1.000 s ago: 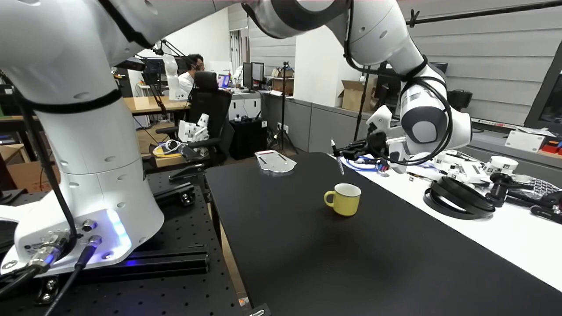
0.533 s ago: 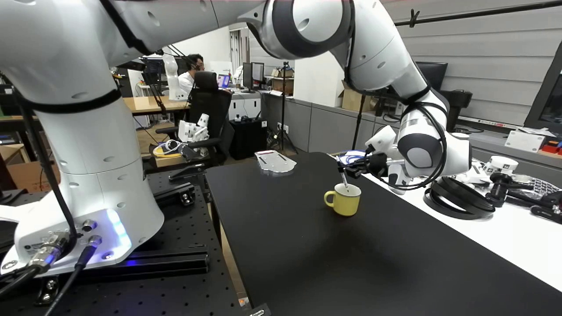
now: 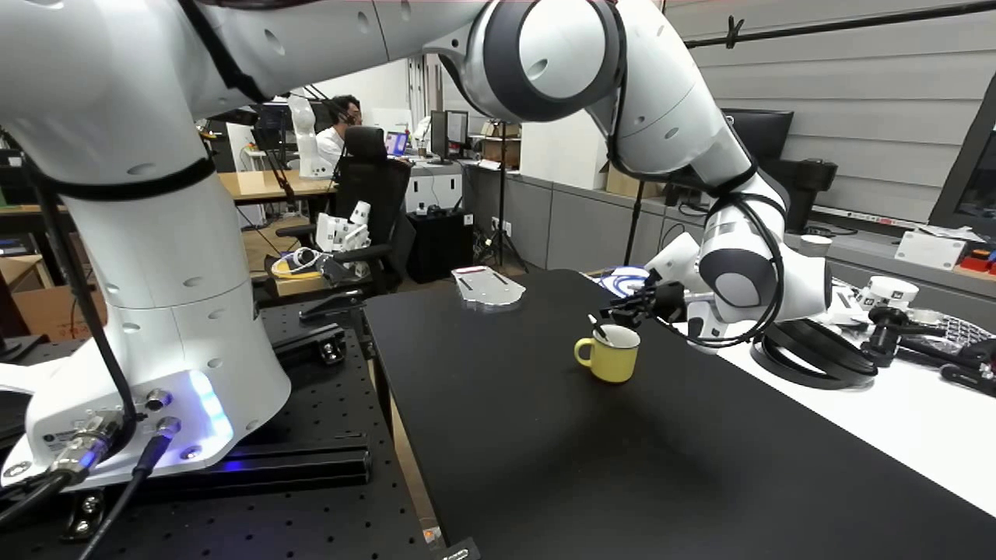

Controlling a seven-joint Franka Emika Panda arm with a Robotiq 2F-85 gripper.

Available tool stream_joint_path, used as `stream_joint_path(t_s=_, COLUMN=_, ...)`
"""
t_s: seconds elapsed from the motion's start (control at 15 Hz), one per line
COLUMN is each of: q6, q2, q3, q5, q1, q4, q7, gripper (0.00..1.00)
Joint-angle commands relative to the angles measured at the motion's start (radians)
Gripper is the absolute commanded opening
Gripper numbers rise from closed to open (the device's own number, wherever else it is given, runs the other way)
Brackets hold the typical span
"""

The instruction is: Put the pen in the cup

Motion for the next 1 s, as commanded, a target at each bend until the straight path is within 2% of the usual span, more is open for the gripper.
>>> stream_joint_path(t_s=0.0, q6=-0.020, q2=-0.043, q3=0.015, q5=0.005, q1=-0.013, q4=0.034, q7=0.001, gripper=0.71)
stream_joint_path(t_s=0.27, q6=-0.028, q2=-0.152, q3=0.015, q5=0.011, q1=-0.019, q4=-0.027, q7=-0.040, gripper=0.97)
stream_joint_path(t_s=0.33, q6=-0.044, q2=-0.169, q3=0.018, q5=0.005, q1=-0.026, q4=-0.032, q7=-0.049, gripper=0.99)
stream_joint_path(t_s=0.4, q6=-0.026, q2=-0.103, q3=0.010, q5=-0.002, q1=-0.009, q4=0.033, q7=-0.027, gripper=0.86)
stream_joint_path(t_s=0.53, q6=-0.043, q2=-0.136, q3=0.008, q5=-0.001, q1=-0.014, q4=0.020, q7=-0.034, gripper=0.99)
stream_joint_path(t_s=0.93, q6=-0.045, q2=-0.144, q3=0.006, q5=0.001, q1=-0.016, q4=-0.004, q7=-0.051, gripper=1.00)
